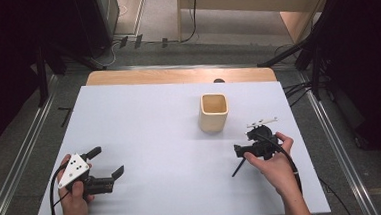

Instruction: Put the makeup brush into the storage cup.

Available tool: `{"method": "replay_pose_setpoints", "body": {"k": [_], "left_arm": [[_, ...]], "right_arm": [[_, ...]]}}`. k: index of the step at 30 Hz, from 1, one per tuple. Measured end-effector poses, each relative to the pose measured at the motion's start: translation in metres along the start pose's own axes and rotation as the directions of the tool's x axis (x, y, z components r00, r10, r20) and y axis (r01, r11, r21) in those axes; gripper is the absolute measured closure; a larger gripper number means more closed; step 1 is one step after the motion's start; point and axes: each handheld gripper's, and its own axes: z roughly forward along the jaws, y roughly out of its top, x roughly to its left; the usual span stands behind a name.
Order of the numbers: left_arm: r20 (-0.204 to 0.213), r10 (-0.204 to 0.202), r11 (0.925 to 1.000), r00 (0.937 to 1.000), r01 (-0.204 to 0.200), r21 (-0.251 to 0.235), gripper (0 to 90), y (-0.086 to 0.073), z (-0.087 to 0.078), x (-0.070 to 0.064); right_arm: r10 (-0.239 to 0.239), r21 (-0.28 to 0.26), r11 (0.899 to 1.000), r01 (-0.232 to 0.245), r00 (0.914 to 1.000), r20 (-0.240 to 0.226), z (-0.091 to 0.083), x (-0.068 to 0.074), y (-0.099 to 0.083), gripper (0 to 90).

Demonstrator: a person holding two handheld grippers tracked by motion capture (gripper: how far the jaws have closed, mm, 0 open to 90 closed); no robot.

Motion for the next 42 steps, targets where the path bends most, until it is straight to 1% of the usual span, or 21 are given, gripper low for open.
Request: {"method": "replay_pose_setpoints", "body": {"k": [3, 5, 7, 8, 11, 14, 17, 20, 21, 22, 24, 26, 27, 28, 32, 34, 35, 38, 40, 41, 42], "left_arm": [[-0.002, -0.002, 1.0000, 1.0000, 0.002, 0.003, 0.9, 0.000, 0.000, 0.001], [-0.002, -0.005, 1.0000, 1.0000, 0.005, 0.003, 0.9, -0.001, 0.000, 0.002], [-0.002, -0.005, 1.0000, 1.0000, 0.005, 0.004, 0.9, -0.001, 0.000, 0.002], [-0.002, -0.003, 1.0000, 1.0000, 0.003, 0.004, 0.9, 0.000, 0.000, 0.001], [-0.003, 0.000, 1.0000, 1.0000, 0.000, 0.007, 0.9, 0.000, 0.000, 0.001], [-0.002, 0.000, 1.0000, 1.0000, 0.000, 0.008, 0.9, 0.000, 0.001, 0.001], [-0.001, 0.001, 0.9999, 1.0000, -0.001, 0.011, 0.9, 0.000, 0.001, 0.001], [-0.001, 0.004, 0.9999, 1.0000, -0.004, 0.012, 0.9, 0.000, 0.001, 0.001], [-0.001, 0.004, 0.9999, 1.0000, -0.004, 0.012, 0.9, 0.000, 0.001, 0.001], [0.000, 0.003, 0.9999, 1.0000, -0.003, 0.011, 0.9, 0.000, 0.001, 0.001], [0.000, 0.003, 0.9999, 1.0000, -0.003, 0.011, 0.9, 0.000, 0.001, 0.001], [0.001, 0.004, 0.9999, 1.0000, -0.004, 0.013, 0.9, 0.000, 0.001, 0.001], [0.001, 0.005, 0.9999, 1.0000, -0.005, 0.014, 0.9, 0.000, 0.002, 0.001], [0.001, 0.004, 0.9999, 1.0000, -0.004, 0.014, 0.9, 0.000, 0.002, 0.001], [0.001, 0.003, 0.9999, 1.0000, -0.003, 0.015, 0.9, 0.000, 0.002, 0.001], [0.001, 0.000, 0.9999, 1.0000, 0.000, 0.015, 0.9, -0.001, 0.002, 0.001], [0.001, 0.001, 0.9999, 1.0000, -0.001, 0.016, 0.9, -0.001, 0.002, 0.000], [0.001, -0.001, 0.9999, 1.0000, 0.001, 0.015, 0.9, -0.001, 0.002, 0.001], [0.002, -0.002, 0.9999, 1.0000, 0.002, 0.015, 0.9, -0.001, 0.002, 0.001], [0.003, -0.002, 0.9999, 1.0000, 0.002, 0.016, 0.9, -0.001, 0.002, 0.001], [0.002, -0.002, 0.9999, 1.0000, 0.002, 0.016, 0.9, -0.001, 0.002, 0.001]], "right_arm": [[0.024, 0.030, 0.999, -0.024, 0.9996, 0.013, 0.002, -0.004, -0.002, 13.9], [0.032, 0.059, 0.998, -0.032, 0.9995, 0.008, 0.003, -0.006, -0.004, 15.7], [0.037, 0.064, 0.997, -0.037, 0.9993, 0.001, 0.003, -0.007, -0.005, 16.7], [0.045, 0.072, 0.996, -0.045, 0.9990, -0.001, 0.003, -0.007, -0.005, 20.2], [0.047, 0.079, 0.996, -0.046, 0.9989, -0.002, 0.004, -0.009, -0.005, 20.6], [0.063, 0.098, 0.993, -0.063, 0.9980, 0.006, 0.005, -0.010, -0.006, 23.4], [0.057, 0.110, 0.992, -0.058, 0.9982, 0.016, 0.006, -0.009, -0.007, 25.8], [0.101, 0.136, 0.986, -0.100, 0.9949, -0.004, 0.009, -0.008, -0.007, 28.6], [0.101, 0.136, 0.986, -0.100, 0.9949, -0.004, 0.009, -0.008, -0.007, 28.6], [0.122, 0.152, 0.981, -0.120, 0.9925, -0.007, 0.010, -0.009, -0.007, 29.8], [0.129, 0.161, 0.979, -0.126, 0.9916, -0.006, 0.011, -0.009, -0.007, 30.8], [0.142, 0.184, 0.973, -0.138, 0.9899, -0.005, 0.012, -0.010, -0.007, 31.9], [0.155, 0.204, 0.967, -0.152, 0.9878, -0.001, 0.013, -0.009, -0.007, 32.4], [0.155, 0.204, 0.967, -0.152, 0.9878, -0.001, 0.013, -0.009, -0.007, 32.4], [0.158, 0.247, 0.956, -0.156, 0.9874, 0.012, 0.018, -0.005, -0.006, 32.6], [0.154, 0.249, 0.956, -0.153, 0.9879, 0.016, 0.020, -0.005, -0.006, 33.0], [0.149, 0.257, 0.955, -0.151, 0.9884, 0.028, 0.022, -0.003, -0.006, 33.9], [0.152, 0.251, 0.955, -0.156, 0.9878, 0.034, 0.023, -0.003, -0.006, 35.5], [0.150, 0.252, 0.955, -0.157, 0.9875, 0.047, 0.023, -0.002, -0.006, 38.5], [0.137, 0.251, 0.956, -0.150, 0.9882, 0.070, 0.022, -0.002, -0.007, 43.6], [0.130, 0.248, 0.958, -0.144, 0.9889, 0.072, 0.022, -0.001, -0.007, 43.9]]}}
